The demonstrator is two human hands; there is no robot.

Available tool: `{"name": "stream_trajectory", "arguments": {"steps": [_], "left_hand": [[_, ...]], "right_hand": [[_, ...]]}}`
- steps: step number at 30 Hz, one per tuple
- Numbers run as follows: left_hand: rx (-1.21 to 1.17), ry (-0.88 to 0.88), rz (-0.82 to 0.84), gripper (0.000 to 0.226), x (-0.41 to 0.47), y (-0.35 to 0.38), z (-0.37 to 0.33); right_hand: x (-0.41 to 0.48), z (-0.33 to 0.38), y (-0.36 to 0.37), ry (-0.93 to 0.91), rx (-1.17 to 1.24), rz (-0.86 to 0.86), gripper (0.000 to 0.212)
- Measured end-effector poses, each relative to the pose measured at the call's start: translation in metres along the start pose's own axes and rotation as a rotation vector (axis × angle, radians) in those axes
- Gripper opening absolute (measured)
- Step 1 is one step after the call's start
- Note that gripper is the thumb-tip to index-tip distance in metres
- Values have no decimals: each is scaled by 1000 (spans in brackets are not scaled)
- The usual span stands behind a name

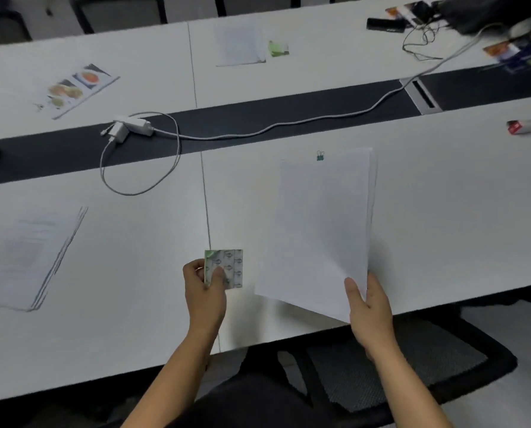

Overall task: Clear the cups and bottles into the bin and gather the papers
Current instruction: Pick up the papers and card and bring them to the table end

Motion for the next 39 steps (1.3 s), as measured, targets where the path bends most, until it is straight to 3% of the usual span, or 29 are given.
{"name": "stream_trajectory", "arguments": {"steps": [7, 14, 21, 31, 39], "left_hand": [[-273, 8, -303, 25, -141, -104, 12], [-387, 4, -654, 24, -264, -268, 57], [-511, 31, -1074, 28, -368, -449, 137], [-573, -90, -1561, 34, -521, -703, 311], [-604, -124, -1643, 38, -487, -850, 386]], "right_hand": [[-78, 2, -34, -140, 95, 219, 25], [-186, -5, -16, -195, 65, 483, 26], [-349, -15, 58, -295, 68, 810, 28], [-661, -114, 183, -439, -80, 1138, 16], [-805, -132, 280, -462, -123, 1213, 20]]}}
Point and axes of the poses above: each hand's wrist, its own x-axis towards the middle knuckle, its own y-axis out of the palm, z = x × y, the point moved 7 cm from there along x, towards the middle knuckle, and after that the axes turned 11 degrees about -z, right-handed, at the moved point
